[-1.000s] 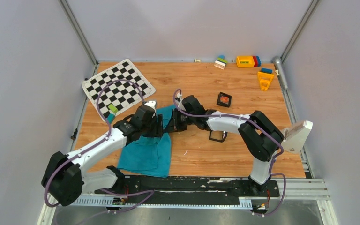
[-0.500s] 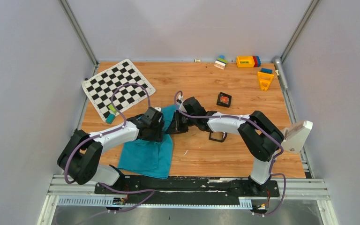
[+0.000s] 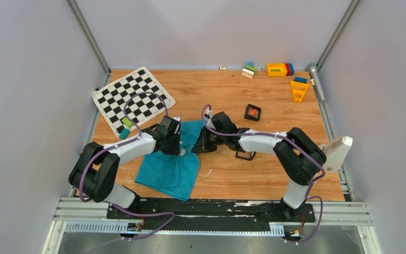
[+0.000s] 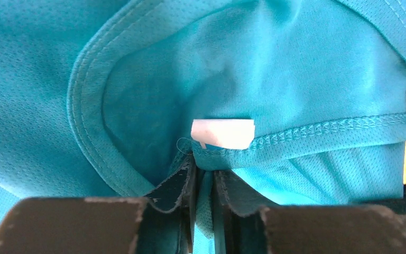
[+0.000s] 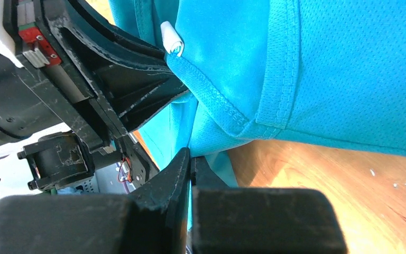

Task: Remove the brooch from the garment
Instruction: Adjust the clothes at the center of the board.

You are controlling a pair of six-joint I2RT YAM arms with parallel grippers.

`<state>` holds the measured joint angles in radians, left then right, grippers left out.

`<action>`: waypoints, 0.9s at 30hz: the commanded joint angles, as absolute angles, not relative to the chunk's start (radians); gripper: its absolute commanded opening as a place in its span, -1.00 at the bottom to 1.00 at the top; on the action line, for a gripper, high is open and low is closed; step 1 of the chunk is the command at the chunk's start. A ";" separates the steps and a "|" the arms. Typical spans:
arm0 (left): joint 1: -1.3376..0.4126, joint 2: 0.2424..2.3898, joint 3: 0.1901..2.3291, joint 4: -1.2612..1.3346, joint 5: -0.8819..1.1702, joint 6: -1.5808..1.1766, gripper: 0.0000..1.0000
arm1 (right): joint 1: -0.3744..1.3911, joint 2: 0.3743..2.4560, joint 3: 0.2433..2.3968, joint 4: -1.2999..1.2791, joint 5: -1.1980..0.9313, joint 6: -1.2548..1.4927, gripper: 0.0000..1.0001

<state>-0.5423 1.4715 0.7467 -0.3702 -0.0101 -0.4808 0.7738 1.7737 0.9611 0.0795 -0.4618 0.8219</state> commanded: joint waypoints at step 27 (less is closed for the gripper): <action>-0.391 1.348 0.702 -0.323 0.315 -0.495 -1.00 | 0.803 1.686 1.133 -0.213 -0.224 0.640 -0.09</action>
<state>-0.3958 1.4555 0.6853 -0.2665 0.3378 -0.4839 0.7681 1.6554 1.0683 -0.1745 -0.2295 0.6685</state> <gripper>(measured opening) 0.062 0.455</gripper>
